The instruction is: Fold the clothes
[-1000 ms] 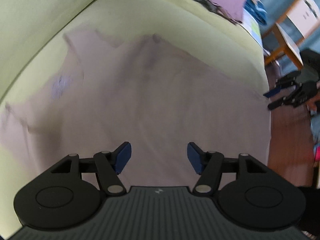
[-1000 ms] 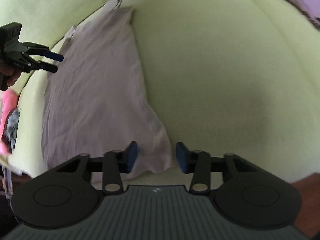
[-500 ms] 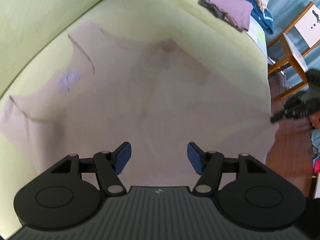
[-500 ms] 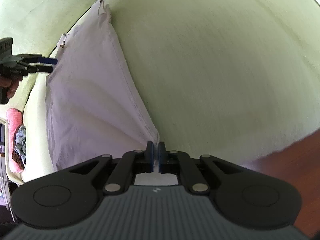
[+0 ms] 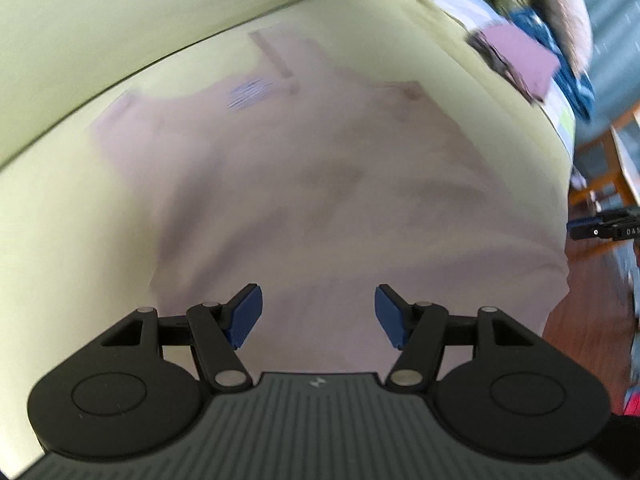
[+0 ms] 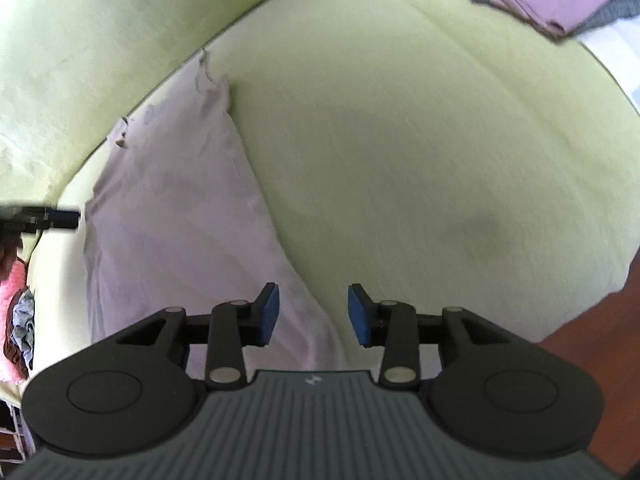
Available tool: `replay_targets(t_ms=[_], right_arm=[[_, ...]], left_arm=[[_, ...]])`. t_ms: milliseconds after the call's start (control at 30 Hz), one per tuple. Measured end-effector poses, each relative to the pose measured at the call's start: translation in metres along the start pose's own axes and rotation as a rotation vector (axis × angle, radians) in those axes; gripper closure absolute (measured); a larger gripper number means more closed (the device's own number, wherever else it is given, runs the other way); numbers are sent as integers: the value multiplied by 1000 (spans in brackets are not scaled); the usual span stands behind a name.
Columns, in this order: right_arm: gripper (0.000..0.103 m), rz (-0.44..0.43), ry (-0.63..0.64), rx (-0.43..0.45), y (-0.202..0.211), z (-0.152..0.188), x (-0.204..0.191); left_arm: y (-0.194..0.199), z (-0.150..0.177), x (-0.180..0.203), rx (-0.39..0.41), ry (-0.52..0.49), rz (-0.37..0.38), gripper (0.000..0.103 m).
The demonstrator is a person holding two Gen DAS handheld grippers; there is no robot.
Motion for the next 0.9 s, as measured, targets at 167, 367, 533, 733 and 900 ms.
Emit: replay_targets(t_ms=[167,367,533,733,900], right_arm=[[67,-9,78,99,-3,0,-37],[64,-2,167,212,-34,6,-68],[57,20,266,315,-46,26,-93],[46,-40,241,377,-12,54,-100],[36,-64,299,364,11,81,-96]], left_arm=[[0,51,-15,51,70,22,38],[-10,90,-13,153,20,0,35],[4,118,0,257,33,28,35],[25,179,28,327,132,73,35],[36,222,66,386,220,84,37]])
Point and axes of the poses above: each gripper's, at about its wrist camera, not at the fingertips, and y roughly against the way its jaws point, x to its right, z to its underside, the point moved 5 cm from there along -y, roughly the way its jaws point, and after that the axes turned 1 degree about z, right-handed, at the moved point
